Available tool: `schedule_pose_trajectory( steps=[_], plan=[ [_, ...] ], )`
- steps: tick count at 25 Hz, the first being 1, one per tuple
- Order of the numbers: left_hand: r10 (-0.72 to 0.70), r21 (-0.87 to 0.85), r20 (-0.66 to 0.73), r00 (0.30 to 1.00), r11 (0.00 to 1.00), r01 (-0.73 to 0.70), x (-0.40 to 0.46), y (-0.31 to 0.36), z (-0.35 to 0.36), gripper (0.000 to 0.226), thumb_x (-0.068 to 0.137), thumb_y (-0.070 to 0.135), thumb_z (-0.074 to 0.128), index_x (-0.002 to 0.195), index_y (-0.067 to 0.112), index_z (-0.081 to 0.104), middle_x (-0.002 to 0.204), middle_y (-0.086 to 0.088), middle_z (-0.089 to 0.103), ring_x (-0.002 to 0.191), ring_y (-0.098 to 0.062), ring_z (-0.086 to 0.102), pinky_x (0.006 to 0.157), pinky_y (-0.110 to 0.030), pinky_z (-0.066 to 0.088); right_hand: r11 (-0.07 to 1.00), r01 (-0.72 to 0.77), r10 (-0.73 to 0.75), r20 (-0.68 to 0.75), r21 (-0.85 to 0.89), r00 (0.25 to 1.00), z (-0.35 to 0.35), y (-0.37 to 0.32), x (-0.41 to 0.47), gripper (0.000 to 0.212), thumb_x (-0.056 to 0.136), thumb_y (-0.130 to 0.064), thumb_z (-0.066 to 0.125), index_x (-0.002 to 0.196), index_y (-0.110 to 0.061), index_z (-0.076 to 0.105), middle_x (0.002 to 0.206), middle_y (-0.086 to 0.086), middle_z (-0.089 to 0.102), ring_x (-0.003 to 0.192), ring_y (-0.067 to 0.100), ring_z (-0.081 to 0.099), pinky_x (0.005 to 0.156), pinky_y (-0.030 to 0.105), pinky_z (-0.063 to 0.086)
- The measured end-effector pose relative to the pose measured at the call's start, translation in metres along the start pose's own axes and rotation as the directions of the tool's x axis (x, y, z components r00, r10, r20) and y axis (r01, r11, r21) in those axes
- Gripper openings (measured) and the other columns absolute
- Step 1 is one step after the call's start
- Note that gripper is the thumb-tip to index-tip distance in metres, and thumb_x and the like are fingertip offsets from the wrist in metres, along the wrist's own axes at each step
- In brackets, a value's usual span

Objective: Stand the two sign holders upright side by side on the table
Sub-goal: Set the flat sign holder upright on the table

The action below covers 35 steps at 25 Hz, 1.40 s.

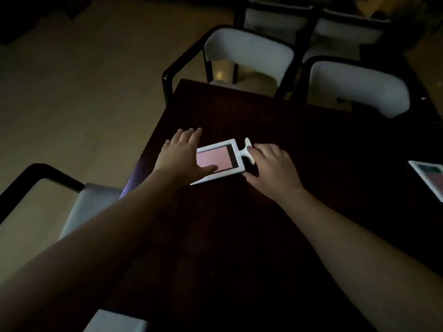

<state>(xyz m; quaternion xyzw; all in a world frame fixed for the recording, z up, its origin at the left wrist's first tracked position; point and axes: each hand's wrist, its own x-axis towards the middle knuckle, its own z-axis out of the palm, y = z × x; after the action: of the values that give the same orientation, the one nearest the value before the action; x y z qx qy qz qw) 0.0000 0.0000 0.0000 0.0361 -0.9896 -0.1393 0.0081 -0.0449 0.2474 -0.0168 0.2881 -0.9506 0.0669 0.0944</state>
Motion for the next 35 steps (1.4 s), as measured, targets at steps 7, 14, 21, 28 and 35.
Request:
schedule_pose_trajectory(
  steps=[7,14,21,28,35],
  plan=[
    [0.026,0.098,0.146,0.989,0.994,-0.041,0.022,-0.009,0.053,0.117,0.069,0.074,0.068,0.157,0.02,0.014,0.165,-0.008,0.019,0.151,-0.029,0.01,0.118,-0.056,0.019,0.986,0.157,-0.149,0.111,-0.063,0.983,0.058,-0.014,0.02,0.037,0.08,-0.019,0.07,0.115,-0.013,0.062,0.114,0.007,0.063,0.107,0.029,0.056,0.085,0.043,0.047],
    [0.047,0.13,0.198,0.979,0.989,-0.074,0.028,-0.013,0.077,0.114,0.07,0.071,0.07,0.156,0.018,0.017,0.163,-0.009,0.022,0.151,-0.032,0.012,0.117,-0.056,0.02,0.986,0.157,-0.148,0.129,-0.062,0.98,0.087,-0.019,0.028,0.023,0.088,-0.003,0.056,0.11,-0.008,0.061,0.107,0.012,0.062,0.104,0.031,0.053,0.093,0.041,0.046],
    [0.05,0.035,0.151,0.987,0.998,-0.056,0.023,-0.018,0.068,0.114,0.067,0.085,0.055,0.155,0.021,0.021,0.162,-0.008,0.026,0.149,-0.03,0.019,0.115,-0.056,0.027,0.995,0.089,-0.094,0.085,0.05,0.992,0.076,-0.015,0.015,0.02,0.088,0.0,0.059,0.107,-0.004,0.063,0.105,0.015,0.064,0.102,0.031,0.057,0.084,0.041,0.054],
    [-0.119,-0.39,0.0,0.993,0.914,0.11,0.029,-0.013,0.029,0.089,0.079,0.086,0.032,0.142,0.024,0.046,0.14,-0.007,0.056,0.118,-0.02,0.057,0.09,-0.036,0.047,0.972,-0.028,0.039,-0.046,0.232,0.998,0.045,0.002,-0.019,0.015,0.087,0.003,0.062,0.1,-0.002,0.067,0.098,0.013,0.066,0.081,0.03,0.067,0.064,0.031,0.053],
    [-0.152,-0.562,0.036,0.988,0.814,0.146,0.014,-0.005,0.02,0.052,0.095,0.061,0.04,0.128,0.024,0.057,0.096,0.007,0.065,0.084,-0.015,0.065,0.065,-0.029,0.046,0.855,-0.307,0.359,-0.05,0.418,0.932,0.023,0.017,-0.081,0.009,0.089,-0.004,0.063,0.094,-0.011,0.061,0.103,0.001,0.059,0.082,0.019,0.063,0.066,0.026,0.05]
  ],
)
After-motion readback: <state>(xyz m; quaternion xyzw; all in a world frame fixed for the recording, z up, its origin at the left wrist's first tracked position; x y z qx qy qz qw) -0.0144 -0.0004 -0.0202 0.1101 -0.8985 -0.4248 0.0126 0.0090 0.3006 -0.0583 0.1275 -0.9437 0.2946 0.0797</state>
